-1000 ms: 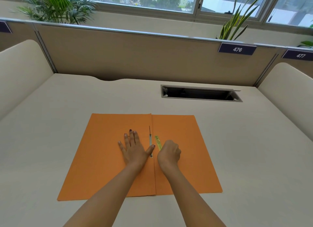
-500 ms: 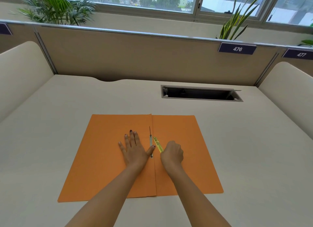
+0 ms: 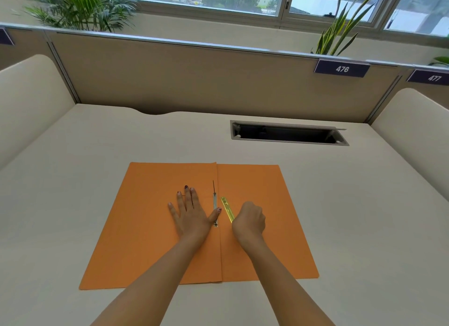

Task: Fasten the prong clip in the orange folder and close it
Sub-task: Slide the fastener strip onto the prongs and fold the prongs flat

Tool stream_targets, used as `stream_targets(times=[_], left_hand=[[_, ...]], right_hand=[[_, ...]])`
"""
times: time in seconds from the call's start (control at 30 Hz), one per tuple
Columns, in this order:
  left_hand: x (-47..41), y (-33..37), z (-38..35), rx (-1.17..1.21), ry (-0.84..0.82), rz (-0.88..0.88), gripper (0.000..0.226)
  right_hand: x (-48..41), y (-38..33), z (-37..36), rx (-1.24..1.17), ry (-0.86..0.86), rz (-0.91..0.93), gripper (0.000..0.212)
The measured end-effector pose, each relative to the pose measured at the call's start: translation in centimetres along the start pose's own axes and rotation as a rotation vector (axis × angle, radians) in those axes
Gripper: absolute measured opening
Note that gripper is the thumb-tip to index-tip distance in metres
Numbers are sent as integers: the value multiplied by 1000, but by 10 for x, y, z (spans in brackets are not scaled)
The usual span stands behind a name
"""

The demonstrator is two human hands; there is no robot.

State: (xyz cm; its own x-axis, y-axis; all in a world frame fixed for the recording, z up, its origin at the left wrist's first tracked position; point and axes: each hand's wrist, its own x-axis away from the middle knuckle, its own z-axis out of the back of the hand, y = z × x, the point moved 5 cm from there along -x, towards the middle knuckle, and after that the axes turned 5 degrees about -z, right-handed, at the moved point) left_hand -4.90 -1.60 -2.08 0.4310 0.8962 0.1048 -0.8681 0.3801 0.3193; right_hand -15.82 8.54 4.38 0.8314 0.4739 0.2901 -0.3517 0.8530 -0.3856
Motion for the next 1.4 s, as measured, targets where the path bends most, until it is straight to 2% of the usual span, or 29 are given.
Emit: stream_targets(times=[0.2,0.3,0.4,0.5,0.63,0.77,0.8,0.93,1.03,1.17,1.3,1.4], left_hand=[[1,1,1,-1,0,-4,101],[2,1,2,18,2,-9,101],[2,0,2,29,4,-15,101],[3,-1,2,44,3,-24,101],[1,-4,2,84,21,-31,102],[-1,-7,3,145,41,-61,111],[-2,-7,5,180,61,-72,107],[1,-4,19,427,174,-111,55],[0,1,26,575,214,-99,35],[-3,-1,24,692,214,-100,28],[-2,-2,23,692,199,-130,37],[-1,-2,23,708,200,-124,35]], right_hand=[[-10,8,-5,-134,-78,-86,24],[-13,12,-11,-210,-113,-100,7],[-15,19,-15,-368,-112,-73,14],[-14,23,-12,-599,-141,-53,5],[-13,23,-17,-889,-295,-55,5],[-13,16,-19,-983,-388,-28,12],[-12,13,-19,-996,-406,-12,12],[-11,3,-23,-1021,-433,33,17],[-10,-2,-25,-1038,-431,45,20],[-7,-8,-28,-1069,-491,79,21],[-10,-9,-28,-1073,-459,74,19],[-11,-9,-29,-1058,-461,63,18]])
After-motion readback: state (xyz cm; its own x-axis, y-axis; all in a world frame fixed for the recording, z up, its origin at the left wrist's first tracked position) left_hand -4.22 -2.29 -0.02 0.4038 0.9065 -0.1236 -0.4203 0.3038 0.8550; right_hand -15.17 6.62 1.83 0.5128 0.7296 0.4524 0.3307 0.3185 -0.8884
